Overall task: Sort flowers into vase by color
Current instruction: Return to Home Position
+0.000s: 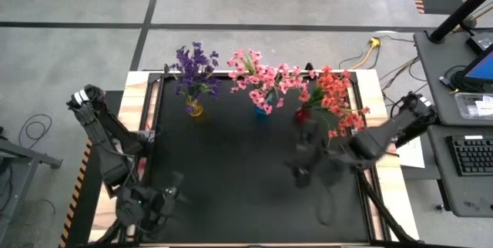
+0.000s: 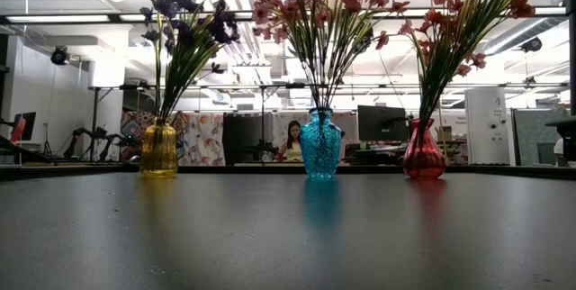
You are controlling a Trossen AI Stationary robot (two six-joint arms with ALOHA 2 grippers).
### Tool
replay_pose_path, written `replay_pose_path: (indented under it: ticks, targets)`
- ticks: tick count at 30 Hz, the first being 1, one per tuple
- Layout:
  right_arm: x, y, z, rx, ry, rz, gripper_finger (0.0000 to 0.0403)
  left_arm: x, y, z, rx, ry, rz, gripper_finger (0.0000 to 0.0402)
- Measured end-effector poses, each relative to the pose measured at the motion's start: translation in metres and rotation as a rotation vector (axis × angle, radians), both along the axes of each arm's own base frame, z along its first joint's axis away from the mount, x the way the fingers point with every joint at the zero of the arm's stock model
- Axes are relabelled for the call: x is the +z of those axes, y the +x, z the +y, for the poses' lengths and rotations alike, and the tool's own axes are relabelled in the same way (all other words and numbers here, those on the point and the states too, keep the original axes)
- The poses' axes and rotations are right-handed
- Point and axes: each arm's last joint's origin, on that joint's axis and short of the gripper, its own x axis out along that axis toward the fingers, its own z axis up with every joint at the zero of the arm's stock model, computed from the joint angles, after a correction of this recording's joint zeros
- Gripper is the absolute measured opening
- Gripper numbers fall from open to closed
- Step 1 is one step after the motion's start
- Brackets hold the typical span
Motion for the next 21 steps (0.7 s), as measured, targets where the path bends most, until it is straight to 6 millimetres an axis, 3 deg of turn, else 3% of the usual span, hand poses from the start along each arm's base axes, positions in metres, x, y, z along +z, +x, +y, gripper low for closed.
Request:
replay_pose_path:
  ticks: [5, 11, 17, 21]
  targets:
    - [-0.019, -0.031, 0.024, 0.193, 0.095, -0.02, 0.0297, -0.007, 0.022, 0.019, -0.071, 0.082, -0.167, 0.0158]
    - [-0.058, -0.04, 0.022, 0.296, 0.14, -0.161, 0.0285, -0.027, 0.041, 0.066, -0.225, -0.018, -0.172, 0.0091]
    - [-0.096, -0.036, 0.012, 0.355, 0.184, -0.257, 0.0274, -0.071, 0.027, 0.088, -0.289, -0.105, -0.085, 0.0011]
    - [-0.127, -0.032, -0.004, 0.365, 0.226, -0.319, 0.027, -0.091, 0.016, 0.098, -0.279, -0.148, -0.166, 0.001]
